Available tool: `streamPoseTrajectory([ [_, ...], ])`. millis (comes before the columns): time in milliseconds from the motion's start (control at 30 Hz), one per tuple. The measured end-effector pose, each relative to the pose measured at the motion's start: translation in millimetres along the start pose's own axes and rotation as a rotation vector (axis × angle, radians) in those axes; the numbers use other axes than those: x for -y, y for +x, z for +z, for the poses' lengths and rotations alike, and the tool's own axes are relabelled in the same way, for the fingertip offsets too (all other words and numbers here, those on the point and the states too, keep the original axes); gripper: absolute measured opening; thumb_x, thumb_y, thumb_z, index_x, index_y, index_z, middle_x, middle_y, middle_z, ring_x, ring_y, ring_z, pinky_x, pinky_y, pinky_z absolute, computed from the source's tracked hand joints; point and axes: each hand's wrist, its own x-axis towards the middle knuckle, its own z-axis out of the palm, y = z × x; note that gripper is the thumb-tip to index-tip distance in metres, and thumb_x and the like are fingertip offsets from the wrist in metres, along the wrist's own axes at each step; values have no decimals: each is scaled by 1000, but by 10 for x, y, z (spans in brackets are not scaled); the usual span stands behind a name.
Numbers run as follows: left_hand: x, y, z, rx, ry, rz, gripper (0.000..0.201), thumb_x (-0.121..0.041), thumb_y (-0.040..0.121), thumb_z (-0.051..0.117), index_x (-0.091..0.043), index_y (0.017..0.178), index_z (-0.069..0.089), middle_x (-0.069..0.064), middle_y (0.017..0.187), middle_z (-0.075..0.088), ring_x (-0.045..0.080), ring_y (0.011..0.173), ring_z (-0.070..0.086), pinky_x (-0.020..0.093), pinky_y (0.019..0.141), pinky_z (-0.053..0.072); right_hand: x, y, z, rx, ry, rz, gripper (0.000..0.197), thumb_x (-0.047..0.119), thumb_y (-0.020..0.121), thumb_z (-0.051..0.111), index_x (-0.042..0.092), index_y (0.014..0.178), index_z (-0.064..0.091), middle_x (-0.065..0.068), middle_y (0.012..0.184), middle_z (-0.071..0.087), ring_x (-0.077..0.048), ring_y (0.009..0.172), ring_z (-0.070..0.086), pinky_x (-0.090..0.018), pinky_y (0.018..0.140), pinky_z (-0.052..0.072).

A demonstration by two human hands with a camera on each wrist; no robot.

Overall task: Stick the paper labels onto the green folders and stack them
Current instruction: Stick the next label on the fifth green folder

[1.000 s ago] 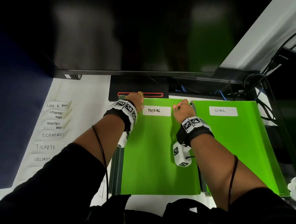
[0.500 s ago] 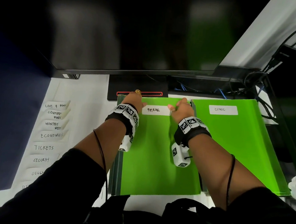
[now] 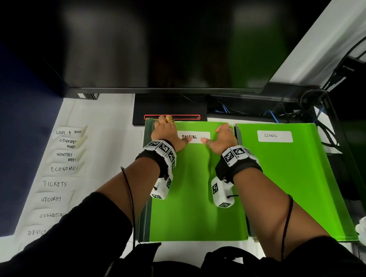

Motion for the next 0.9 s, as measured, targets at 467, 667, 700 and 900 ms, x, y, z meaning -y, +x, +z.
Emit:
streamPoseTrajectory([
  [467,116,40,-162,19,-244,37,64,-53,93,43,-1,129,48,18,136,42,29,124,47,41,104,42,4,85,16,-59,-9,70,54,50,88,55,5,116,43,-12,113,59,-29,105,58,-35,90,45],
  [667,-3,36,-108,-29,-173,-39,70,-58,89,45,-1,129,47,16,136,42,28,125,44,40,99,45,-1,146,19,-68,22,83,34,32,90,61,7,107,46,-13,110,60,-30,105,58,-32,81,45],
  [700,-2,29,-98,-33,-180,-40,66,-54,92,45,-1,130,46,16,137,41,29,127,42,40,101,43,-6,141,17,-68,39,79,28,29,90,61,10,101,43,-11,107,59,-29,104,58,-30,79,43],
  [900,-33,-31,-61,-41,-145,-30,50,-35,97,45,0,133,44,19,142,30,32,132,31,38,110,28,4,107,-33,-14,83,74,33,18,86,67,14,97,36,-8,107,53,-28,112,54,-29,84,40],
])
